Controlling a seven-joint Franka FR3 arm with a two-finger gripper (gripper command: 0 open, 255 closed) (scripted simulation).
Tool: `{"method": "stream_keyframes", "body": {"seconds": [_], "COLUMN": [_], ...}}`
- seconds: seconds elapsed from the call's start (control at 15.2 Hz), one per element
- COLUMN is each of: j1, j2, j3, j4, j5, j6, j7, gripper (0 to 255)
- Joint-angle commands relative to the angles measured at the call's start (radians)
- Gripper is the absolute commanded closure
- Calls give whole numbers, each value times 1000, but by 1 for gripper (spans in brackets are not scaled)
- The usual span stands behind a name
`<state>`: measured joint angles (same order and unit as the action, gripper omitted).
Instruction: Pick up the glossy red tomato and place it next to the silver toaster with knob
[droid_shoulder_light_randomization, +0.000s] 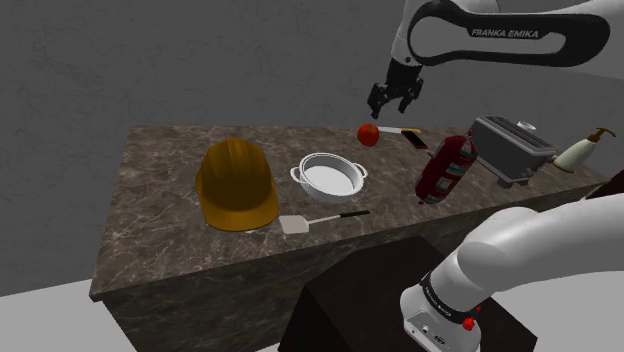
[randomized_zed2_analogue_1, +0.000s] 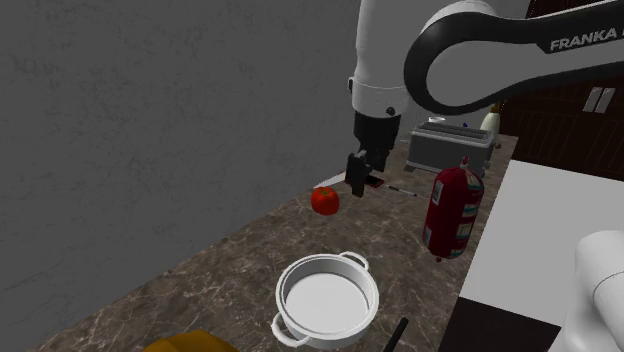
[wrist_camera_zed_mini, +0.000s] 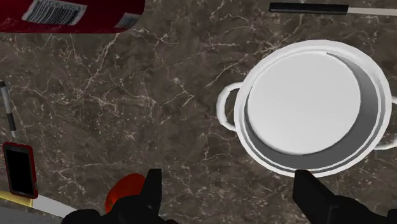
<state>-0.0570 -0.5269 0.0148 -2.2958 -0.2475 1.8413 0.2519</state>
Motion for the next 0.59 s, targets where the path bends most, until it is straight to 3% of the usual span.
{"method": "stream_keyframes", "body": {"seconds": [0.0, 0.53], "j1": [-15, -66], "j2": [80, 413], "j3": [25, 87], "j4": [26, 161], "j5": [-52, -299], "j6": [25, 72], "j7": [34, 196], "gripper": [0, 0]}}
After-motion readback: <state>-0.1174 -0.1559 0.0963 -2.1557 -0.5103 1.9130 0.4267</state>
